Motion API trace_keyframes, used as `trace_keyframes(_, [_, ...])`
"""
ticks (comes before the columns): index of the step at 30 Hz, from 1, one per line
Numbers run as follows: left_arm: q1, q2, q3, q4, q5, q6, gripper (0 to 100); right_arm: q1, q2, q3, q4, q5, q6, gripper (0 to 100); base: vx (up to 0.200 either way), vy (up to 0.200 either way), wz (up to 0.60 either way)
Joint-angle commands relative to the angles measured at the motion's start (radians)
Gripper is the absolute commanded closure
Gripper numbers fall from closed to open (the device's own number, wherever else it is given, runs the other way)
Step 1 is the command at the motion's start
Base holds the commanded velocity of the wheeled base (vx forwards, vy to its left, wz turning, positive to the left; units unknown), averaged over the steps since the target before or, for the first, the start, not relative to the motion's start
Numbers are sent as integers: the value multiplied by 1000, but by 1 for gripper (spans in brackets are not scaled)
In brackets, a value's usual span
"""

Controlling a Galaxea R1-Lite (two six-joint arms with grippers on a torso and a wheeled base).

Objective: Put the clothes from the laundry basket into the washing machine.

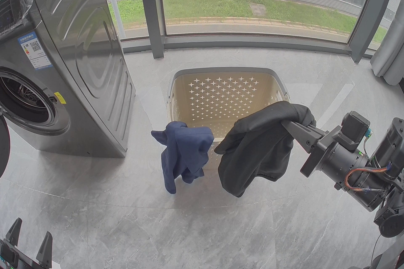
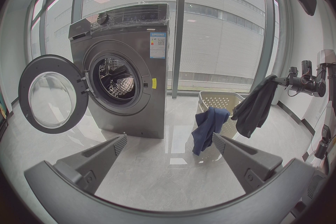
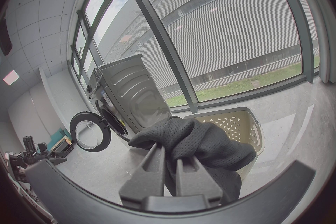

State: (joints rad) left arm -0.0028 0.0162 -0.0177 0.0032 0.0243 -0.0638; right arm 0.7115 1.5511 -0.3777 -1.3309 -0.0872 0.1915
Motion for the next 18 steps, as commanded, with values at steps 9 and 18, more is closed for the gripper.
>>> trace_keyframes(9, [0, -16, 16, 0, 0, 1, 0, -1, 3, -3, -5, 0, 3, 100, -44, 22, 0])
trace_keyframes(18, [0, -16, 16, 0, 2, 1, 0, -14, 3, -6, -4, 0, -1, 100, 0, 200, 0])
